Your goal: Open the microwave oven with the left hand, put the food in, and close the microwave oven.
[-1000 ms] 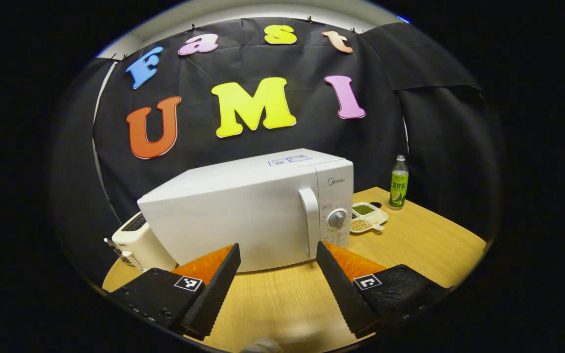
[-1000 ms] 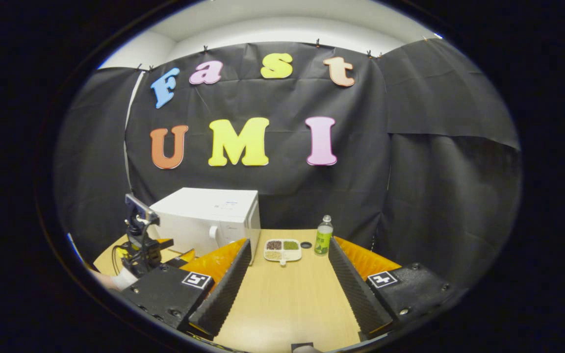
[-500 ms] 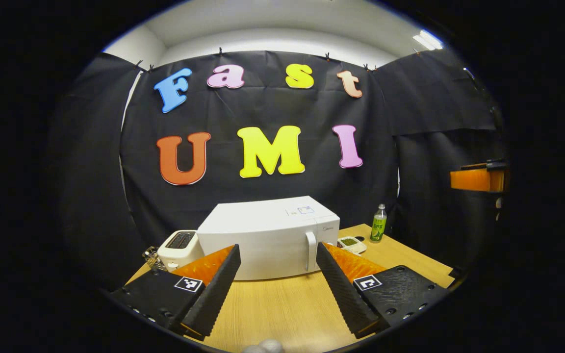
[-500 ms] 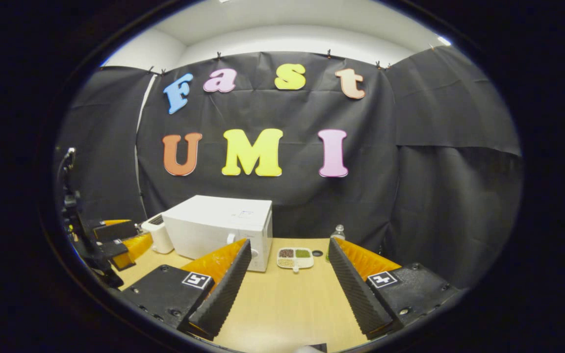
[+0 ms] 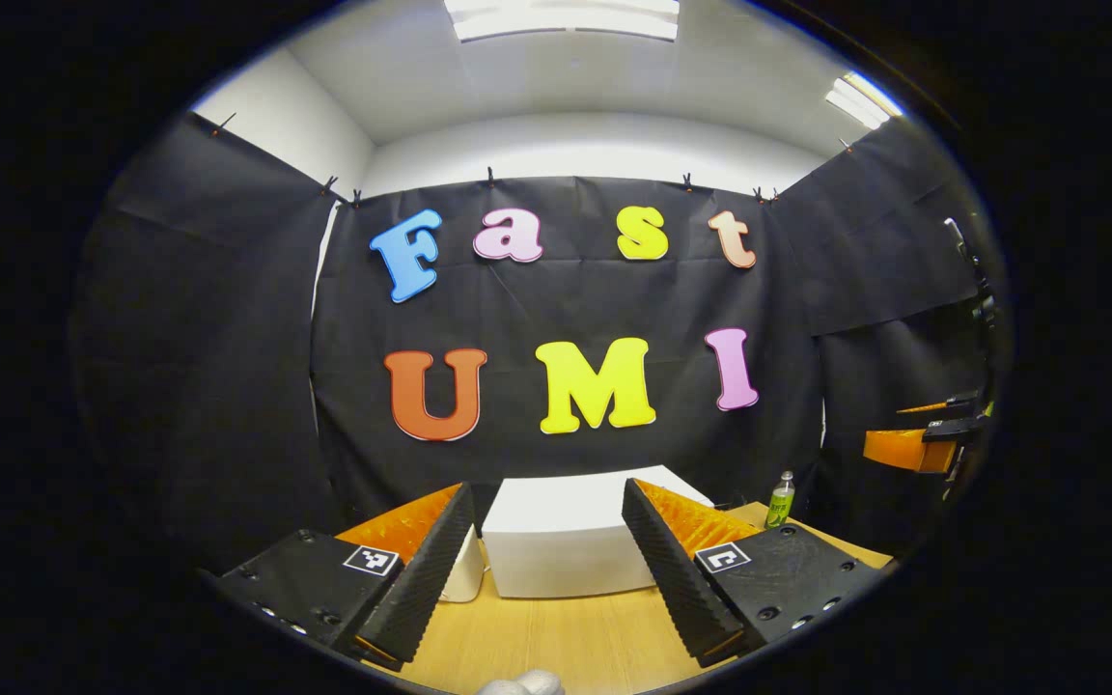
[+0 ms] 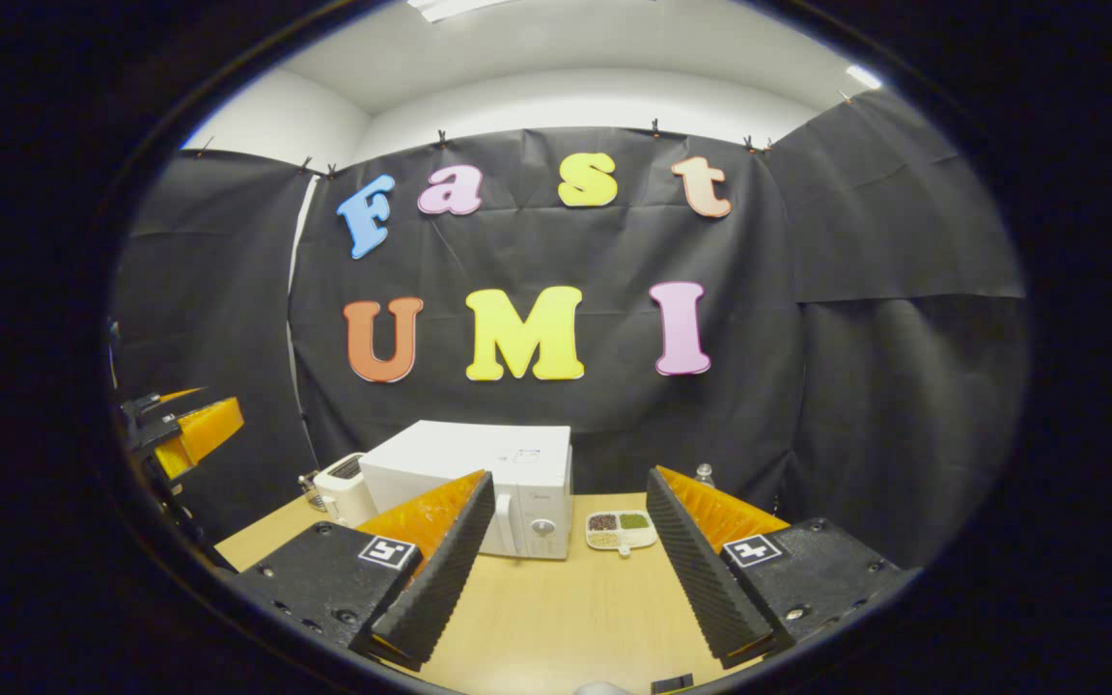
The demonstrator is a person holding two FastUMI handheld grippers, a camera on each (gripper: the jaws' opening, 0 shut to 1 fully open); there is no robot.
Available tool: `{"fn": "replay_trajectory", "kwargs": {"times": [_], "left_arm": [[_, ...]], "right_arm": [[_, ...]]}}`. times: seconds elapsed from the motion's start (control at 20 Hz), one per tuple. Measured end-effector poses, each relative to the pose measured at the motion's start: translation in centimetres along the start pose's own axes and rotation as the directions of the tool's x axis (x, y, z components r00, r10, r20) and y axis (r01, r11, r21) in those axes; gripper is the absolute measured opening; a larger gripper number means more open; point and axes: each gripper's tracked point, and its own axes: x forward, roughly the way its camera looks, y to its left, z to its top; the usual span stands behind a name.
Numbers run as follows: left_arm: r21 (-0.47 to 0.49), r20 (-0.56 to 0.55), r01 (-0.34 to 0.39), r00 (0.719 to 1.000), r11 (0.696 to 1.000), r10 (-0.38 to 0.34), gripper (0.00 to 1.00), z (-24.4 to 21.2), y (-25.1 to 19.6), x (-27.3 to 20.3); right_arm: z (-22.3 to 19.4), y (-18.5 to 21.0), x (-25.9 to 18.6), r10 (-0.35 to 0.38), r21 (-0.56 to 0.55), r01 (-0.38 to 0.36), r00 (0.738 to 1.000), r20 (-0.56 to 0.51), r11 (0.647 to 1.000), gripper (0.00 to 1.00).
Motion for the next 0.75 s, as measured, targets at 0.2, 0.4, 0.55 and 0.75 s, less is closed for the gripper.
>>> {"fn": "replay_trajectory", "kwargs": {"times": [0.2, 0.4, 0.55, 0.75], "left_arm": [[-0.036, 0.000, -0.005, 1.000, 0.999, 0.005, 0.96, 0.9, 0.3, -0.5], [-0.045, 0.001, -0.023, 1.000, 0.999, 0.023, 0.96, 1.3, 0.7, -0.6], [-0.036, -0.005, -0.021, 1.000, 0.999, 0.021, 0.96, 1.2, 0.6, -0.8], [-0.047, -0.007, -0.005, 1.000, 0.999, 0.004, 0.95, 1.2, 0.1, -0.9]], "right_arm": [[1.8, 0.5, -0.6, 0.000, -0.005, 0.000, 0.999, 0.039, 1.000, 0.91], [2.9, 0.7, -1.2, -0.003, -0.020, 0.004, 0.998, 0.060, 1.000, 0.92], [2.9, 0.3, -1.6, -0.008, -0.010, 0.009, 0.998, 0.055, 1.000, 1.00], [2.8, -0.3, -2.0, -0.017, -0.007, 0.018, 0.999, 0.050, 1.000, 1.00]]}}
